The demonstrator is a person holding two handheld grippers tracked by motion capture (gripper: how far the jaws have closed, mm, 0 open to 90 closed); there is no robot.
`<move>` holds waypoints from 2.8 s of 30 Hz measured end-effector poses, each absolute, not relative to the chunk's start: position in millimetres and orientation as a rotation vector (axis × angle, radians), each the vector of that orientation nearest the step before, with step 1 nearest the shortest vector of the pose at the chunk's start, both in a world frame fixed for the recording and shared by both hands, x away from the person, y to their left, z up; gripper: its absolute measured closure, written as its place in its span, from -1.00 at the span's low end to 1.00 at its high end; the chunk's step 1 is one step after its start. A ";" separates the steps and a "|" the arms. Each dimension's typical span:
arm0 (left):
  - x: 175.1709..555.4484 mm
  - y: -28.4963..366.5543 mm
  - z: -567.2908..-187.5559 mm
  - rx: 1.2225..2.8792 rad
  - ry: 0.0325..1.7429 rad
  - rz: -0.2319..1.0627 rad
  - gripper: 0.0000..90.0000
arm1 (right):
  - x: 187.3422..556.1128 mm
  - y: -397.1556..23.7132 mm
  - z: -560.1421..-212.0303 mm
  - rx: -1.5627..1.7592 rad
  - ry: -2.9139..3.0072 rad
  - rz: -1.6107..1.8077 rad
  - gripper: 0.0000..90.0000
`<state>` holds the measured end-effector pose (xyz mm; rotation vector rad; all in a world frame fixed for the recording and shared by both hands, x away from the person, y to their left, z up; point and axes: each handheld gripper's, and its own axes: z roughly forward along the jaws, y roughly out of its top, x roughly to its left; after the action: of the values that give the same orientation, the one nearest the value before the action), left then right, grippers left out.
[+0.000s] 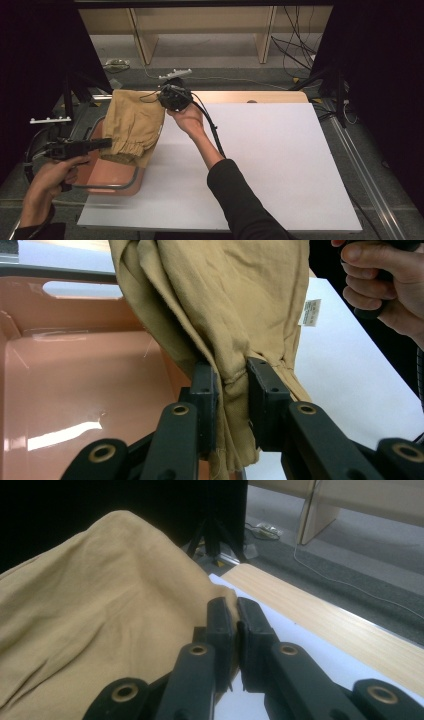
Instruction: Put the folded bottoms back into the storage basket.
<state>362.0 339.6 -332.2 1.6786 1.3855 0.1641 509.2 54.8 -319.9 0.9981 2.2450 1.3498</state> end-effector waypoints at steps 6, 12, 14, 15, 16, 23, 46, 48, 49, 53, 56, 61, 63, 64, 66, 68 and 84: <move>358.8 349.0 -331.1 1.665 1.399 0.170 0.66 | 509.0 63.7 -320.5 0.985 2.257 1.357 0.90; 356.4 353.7 -332.3 1.663 1.420 0.182 0.66 | 507.8 75.3 -319.9 0.965 2.263 1.361 0.90; 356.6 355.0 -333.3 1.660 1.423 0.177 0.66 | 507.8 76.2 -319.8 0.961 2.262 1.361 0.90; 356.8 355.9 -333.6 1.662 1.425 0.177 0.66 | 507.8 77.2 -319.9 0.962 2.260 1.364 0.90; 356.8 356.3 -333.7 1.662 1.427 0.178 0.66 | 508.3 78.1 -320.3 0.963 2.262 1.365 0.90; 355.0 360.7 -333.1 1.659 1.442 0.190 0.66 | 509.2 86.0 -323.9 0.961 2.269 1.364 0.90; 353.2 371.1 -336.9 1.671 1.491 0.204 0.66 | 508.0 104.1 -333.7 0.952 2.291 1.363 0.90; 353.2 371.6 -337.0 1.667 1.495 0.206 0.66 | 508.1 105.1 -334.4 0.954 2.291 1.362 0.90; 353.2 371.8 -337.2 1.674 1.495 0.205 0.66 | 508.3 105.5 -334.7 0.955 2.292 1.361 0.90; 354.2 371.8 -339.4 1.671 1.504 0.202 0.66 | 508.6 107.9 -335.7 0.953 2.295 1.360 0.90; 354.5 372.1 -340.3 1.674 1.509 0.199 0.66 | 508.6 108.4 -336.4 0.952 2.298 1.358 0.90; 353.9 373.5 -339.8 1.685 1.517 0.207 0.66 | 508.6 110.6 -339.1 0.954 2.301 1.361 0.90; 354.2 373.9 -340.7 1.682 1.521 0.207 0.65 | 508.4 111.9 -340.2 0.954 2.304 1.361 0.90; 354.4 374.1 -341.6 1.680 1.524 0.205 0.65 | 508.5 112.4 -340.7 0.954 2.305 1.359 0.90; 354.9 374.1 -342.6 1.684 1.528 0.201 0.65 | 508.6 113.6 -342.1 0.955 2.308 1.359 0.90; 355.1 374.1 -343.2 1.688 1.530 0.202 0.65 | 508.4 114.9 -343.4 0.955 2.310 1.358 0.90; 355.7 379.0 -348.0 1.691 1.562 0.205 0.65 | 507.0 121.8 -347.3 0.946 2.324 1.357 0.90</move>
<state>355.7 379.0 -348.0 1.6905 1.5615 0.2051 507.0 121.8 -347.3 0.9463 2.3235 1.3567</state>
